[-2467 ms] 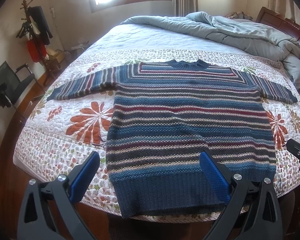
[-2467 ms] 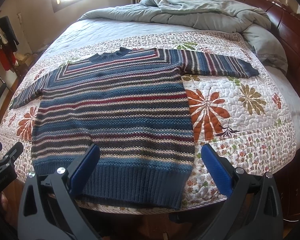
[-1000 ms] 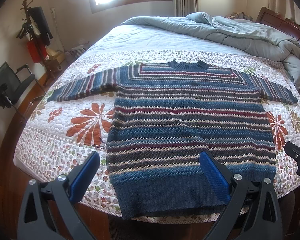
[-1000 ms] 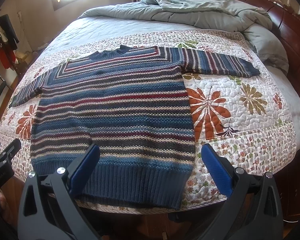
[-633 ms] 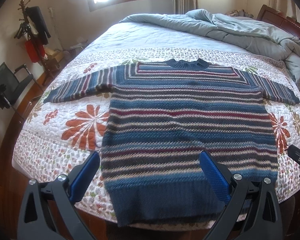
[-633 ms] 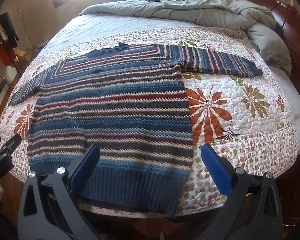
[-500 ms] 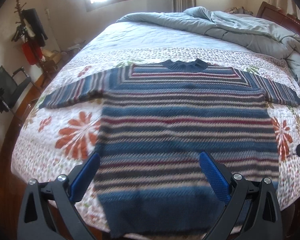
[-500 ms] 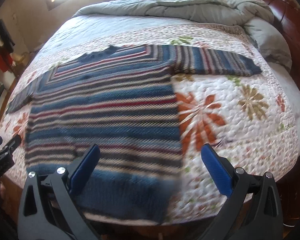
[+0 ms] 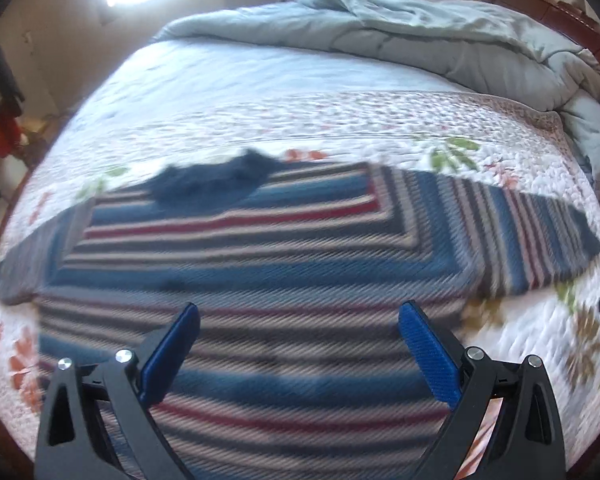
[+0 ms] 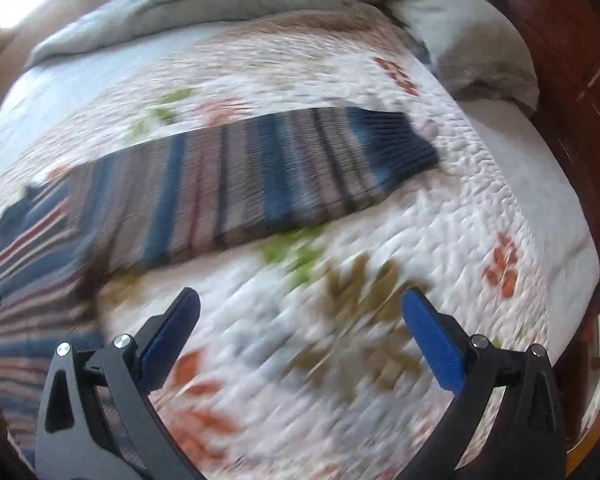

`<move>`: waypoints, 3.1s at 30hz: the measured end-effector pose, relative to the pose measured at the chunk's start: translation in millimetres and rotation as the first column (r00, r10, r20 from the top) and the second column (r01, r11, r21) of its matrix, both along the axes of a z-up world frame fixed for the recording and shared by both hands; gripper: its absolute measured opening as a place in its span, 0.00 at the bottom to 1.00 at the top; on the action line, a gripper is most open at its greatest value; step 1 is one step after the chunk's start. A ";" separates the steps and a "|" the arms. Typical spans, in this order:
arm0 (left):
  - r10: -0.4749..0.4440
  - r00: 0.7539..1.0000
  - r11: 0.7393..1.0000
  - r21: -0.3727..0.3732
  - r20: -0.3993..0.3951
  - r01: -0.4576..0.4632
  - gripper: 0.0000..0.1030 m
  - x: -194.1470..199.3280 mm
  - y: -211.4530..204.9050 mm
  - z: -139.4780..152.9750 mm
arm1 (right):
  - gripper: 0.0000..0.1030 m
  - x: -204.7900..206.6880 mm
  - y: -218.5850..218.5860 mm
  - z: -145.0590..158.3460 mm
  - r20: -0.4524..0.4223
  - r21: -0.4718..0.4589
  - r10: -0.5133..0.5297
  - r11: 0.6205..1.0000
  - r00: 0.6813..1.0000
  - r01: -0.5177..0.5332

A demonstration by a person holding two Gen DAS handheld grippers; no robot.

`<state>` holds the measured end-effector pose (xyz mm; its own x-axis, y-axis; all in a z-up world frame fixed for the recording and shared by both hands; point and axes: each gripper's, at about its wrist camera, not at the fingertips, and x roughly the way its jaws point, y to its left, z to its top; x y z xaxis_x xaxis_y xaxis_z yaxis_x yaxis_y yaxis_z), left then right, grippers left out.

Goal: Fold small clothes
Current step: 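Reach the right tool to a sleeve cuff and close on it, then carry the cuff across the sweater body with the right tool, then open, then close the left tool on the other sleeve's ribbed cuff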

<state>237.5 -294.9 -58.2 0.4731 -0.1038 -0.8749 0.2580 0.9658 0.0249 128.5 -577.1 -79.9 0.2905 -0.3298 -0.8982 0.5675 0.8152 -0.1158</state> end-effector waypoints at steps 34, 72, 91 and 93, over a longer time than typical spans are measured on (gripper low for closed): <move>0.020 1.000 0.999 0.046 -0.006 -0.019 0.97 66.7 -25.7 -39.0 | 0.11 70.1 -81.5 -6.2 0.216 0.215 0.051 0.972 0.975 -0.099; 0.086 0.935 0.962 -0.217 -0.344 -0.168 0.89 42.3 91.7 -81.0 | 0.60 24.1 208.2 -43.9 0.280 0.382 0.559 0.681 0.780 -0.625; 0.172 0.975 0.945 -0.257 -0.140 -0.204 0.16 61.8 111.8 -20.6 | 0.65 7.6 199.7 -60.2 0.263 0.340 0.557 0.711 0.788 -0.616; 0.202 0.974 0.944 -0.246 -0.097 -0.221 0.16 76.0 130.3 -7.3 | 0.65 7.1 199.8 -59.7 0.266 0.340 0.553 0.713 0.790 -0.613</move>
